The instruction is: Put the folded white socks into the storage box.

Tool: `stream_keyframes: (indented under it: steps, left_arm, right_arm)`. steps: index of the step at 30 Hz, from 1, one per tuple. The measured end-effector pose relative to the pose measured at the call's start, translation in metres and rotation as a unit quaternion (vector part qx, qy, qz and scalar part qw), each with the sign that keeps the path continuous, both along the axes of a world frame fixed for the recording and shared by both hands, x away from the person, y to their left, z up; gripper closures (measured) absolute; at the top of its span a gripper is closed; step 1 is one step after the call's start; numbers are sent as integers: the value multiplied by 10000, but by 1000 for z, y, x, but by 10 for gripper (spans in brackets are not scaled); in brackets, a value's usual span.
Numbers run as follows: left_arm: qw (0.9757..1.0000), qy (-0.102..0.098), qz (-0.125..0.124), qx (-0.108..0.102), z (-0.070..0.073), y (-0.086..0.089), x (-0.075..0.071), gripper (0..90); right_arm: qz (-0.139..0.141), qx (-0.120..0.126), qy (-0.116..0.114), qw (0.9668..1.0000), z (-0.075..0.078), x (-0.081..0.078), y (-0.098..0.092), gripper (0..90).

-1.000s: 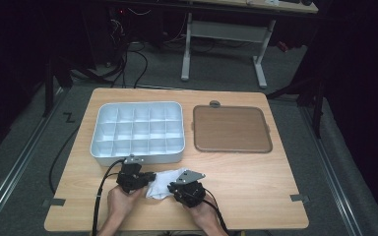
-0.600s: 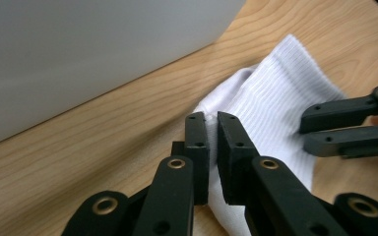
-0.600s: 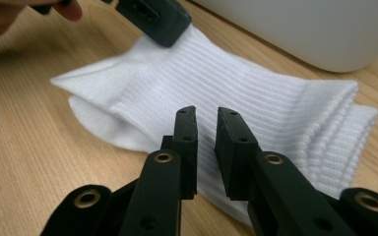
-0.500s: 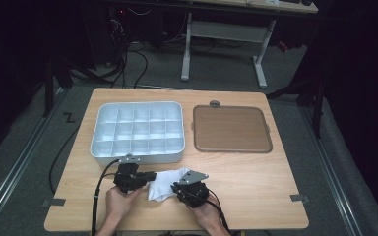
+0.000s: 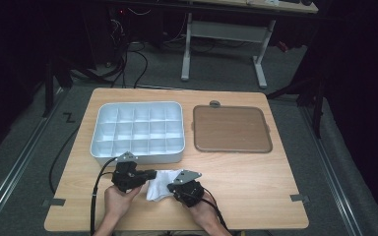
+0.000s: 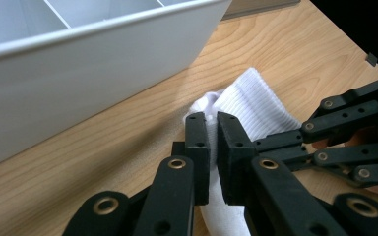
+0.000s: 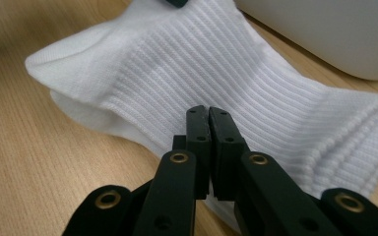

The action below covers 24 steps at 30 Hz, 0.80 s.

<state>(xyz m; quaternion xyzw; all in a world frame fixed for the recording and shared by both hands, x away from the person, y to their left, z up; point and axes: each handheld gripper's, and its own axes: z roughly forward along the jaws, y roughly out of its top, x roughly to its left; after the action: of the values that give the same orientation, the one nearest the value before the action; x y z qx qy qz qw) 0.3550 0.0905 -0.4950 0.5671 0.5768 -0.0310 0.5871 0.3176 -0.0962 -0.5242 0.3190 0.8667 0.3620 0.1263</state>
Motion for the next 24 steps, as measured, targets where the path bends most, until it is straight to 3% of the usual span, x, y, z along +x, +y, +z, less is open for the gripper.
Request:
stream_keyframes:
  steps: [2,10,16,18,22,24]
  left_arm:
    - [10000,-24,-7,4,2,1,0,846]
    - [9996,-29,-113,-243,10,1,-2,847]
    - [9996,6,-73,-270,9,0,0,848]
    - [9997,22,-49,-253,10,1,0,849]
    - [9998,35,-24,-184,9,1,0,850]
    - [9998,19,-37,-179,9,1,0,850]
  right_arm:
    - [94,-59,-21,9999,0,2,4,890]
    - [236,79,162,9996,0,8,11,892]
    - [313,127,287,9990,2,12,16,880]
    - [304,147,226,9992,5,10,15,832]
    - [171,259,-161,9994,18,2,7,811]
    - [21,310,-215,9993,23,3,0,792]
